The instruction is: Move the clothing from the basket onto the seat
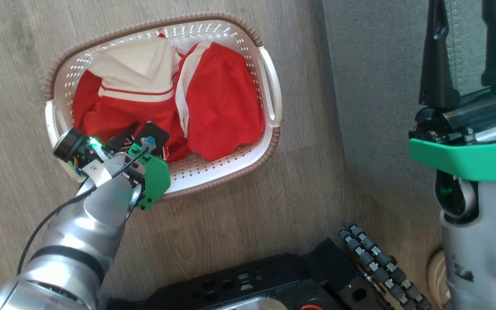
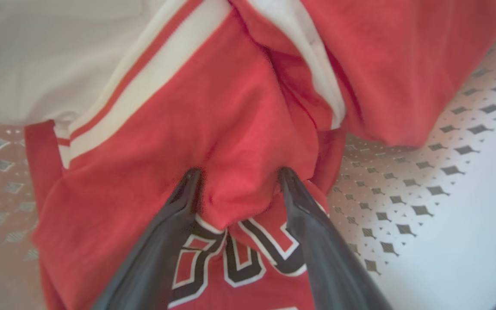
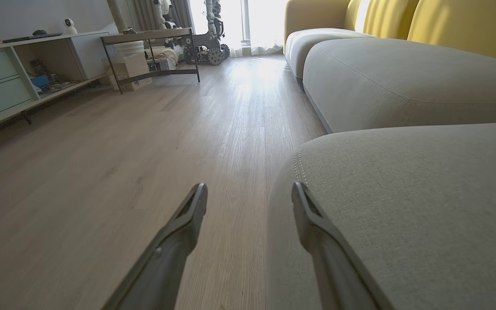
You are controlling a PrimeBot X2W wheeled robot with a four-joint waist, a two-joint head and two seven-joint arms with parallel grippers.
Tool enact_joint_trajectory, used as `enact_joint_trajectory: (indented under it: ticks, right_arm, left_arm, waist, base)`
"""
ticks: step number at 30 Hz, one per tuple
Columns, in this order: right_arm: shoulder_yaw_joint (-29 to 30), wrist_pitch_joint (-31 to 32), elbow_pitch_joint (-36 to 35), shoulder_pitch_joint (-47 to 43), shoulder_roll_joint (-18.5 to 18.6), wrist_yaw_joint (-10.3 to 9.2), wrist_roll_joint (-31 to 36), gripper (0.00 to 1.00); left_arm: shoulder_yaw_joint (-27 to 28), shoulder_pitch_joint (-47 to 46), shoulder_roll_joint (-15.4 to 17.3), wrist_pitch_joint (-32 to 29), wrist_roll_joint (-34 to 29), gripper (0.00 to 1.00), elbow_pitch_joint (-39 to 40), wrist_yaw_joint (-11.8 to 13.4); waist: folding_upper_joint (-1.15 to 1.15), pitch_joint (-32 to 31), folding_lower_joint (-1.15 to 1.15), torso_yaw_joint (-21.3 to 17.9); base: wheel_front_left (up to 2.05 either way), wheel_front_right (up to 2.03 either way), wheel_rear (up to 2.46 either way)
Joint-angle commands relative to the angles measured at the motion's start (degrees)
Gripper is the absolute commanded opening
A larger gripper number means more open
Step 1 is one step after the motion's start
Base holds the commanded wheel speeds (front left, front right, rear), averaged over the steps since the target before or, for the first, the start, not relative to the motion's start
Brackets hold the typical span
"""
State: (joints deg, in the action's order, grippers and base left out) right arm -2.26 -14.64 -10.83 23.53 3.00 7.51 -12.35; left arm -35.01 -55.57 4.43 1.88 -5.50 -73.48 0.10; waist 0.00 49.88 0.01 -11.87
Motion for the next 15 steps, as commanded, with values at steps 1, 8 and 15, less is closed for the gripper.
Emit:
enact_joint_trajectory:
  ticks: [1,8,15]
  right_arm:
    - [-1.1,-0.4,-2.2,-0.3,-0.1,-0.02,-0.5,1.0]
    - [-0.7,-0.4,-1.3,-0.6,-0.1,-0.02,-0.3,1.0]
    - [-0.6,-0.4,0.6,-1.3,-0.1,-0.02,0.1,1.0]
  left_arm:
    - [0.5,1.0,1.0,-0.2,0.7,0.2,0.1,0.7]
    - [0.5,1.8,-0.1,1.8,2.4,0.0,0.0,0.1]
    - [0.7,3.7,-1.0,5.8,4.4,0.0,0.4,-0.1]
  waist:
    - [0.0,-0.1,-0.01,-0.1]
    - [0.0,-2.7,-0.01,0.2]
    - [0.0,-8.1,-0.01,1.8]
  base:
    - [0.0,0.0,0.0]
    - [0.0,0.0,0.0]
    - [0.0,0.0,0.0]
